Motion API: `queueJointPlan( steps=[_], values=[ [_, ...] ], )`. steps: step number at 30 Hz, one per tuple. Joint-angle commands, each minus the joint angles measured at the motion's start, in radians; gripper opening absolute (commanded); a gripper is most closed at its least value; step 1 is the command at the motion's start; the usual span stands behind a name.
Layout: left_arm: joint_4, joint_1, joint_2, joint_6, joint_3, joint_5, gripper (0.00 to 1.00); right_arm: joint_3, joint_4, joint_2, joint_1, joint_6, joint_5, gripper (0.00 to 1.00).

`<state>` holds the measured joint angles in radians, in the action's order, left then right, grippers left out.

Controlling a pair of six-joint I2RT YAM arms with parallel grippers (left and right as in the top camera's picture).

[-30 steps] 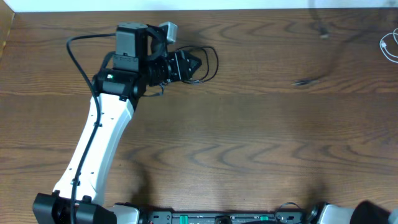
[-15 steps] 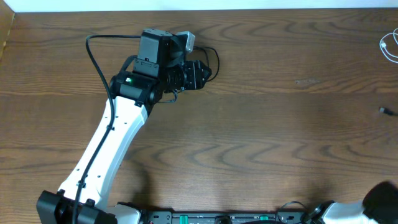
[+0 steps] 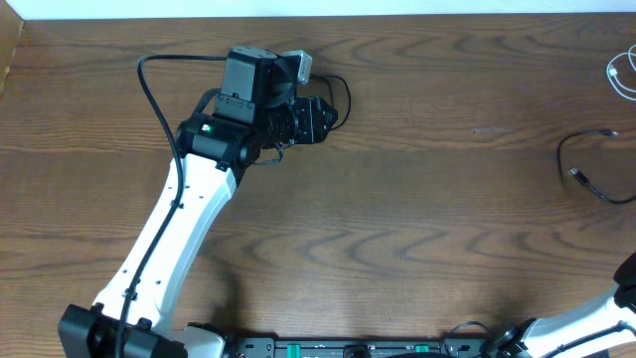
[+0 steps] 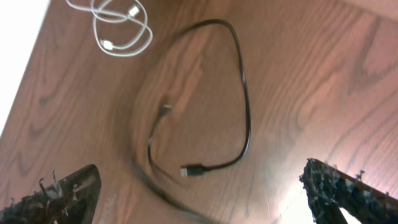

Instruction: Untangle cables

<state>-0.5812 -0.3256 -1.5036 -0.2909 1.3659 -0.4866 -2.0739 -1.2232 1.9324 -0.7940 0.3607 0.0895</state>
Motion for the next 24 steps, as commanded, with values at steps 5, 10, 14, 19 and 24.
queueJointPlan(
  steps=[5,10,14,19,24],
  values=[
    [-0.010,-0.002,0.009,0.010,-0.005,0.013,0.48,-0.006,-0.083,-0.017,0.019,-0.061,0.063,0.99],
    [-0.024,-0.002,0.009,0.011,-0.005,0.014,0.48,-0.006,-0.109,-0.017,0.037,-0.147,0.226,0.99],
    [-0.013,0.002,0.010,0.036,-0.004,0.029,0.48,-0.005,-0.117,-0.016,0.095,-0.266,0.358,0.99],
    [-0.017,0.050,0.039,0.035,0.007,0.032,0.48,-0.003,-0.137,-0.015,0.248,-0.333,0.307,0.95],
    [-0.027,0.148,0.118,0.035,0.008,0.032,0.48,0.021,-0.129,-0.007,0.420,-0.341,0.280,0.85]
  ],
)
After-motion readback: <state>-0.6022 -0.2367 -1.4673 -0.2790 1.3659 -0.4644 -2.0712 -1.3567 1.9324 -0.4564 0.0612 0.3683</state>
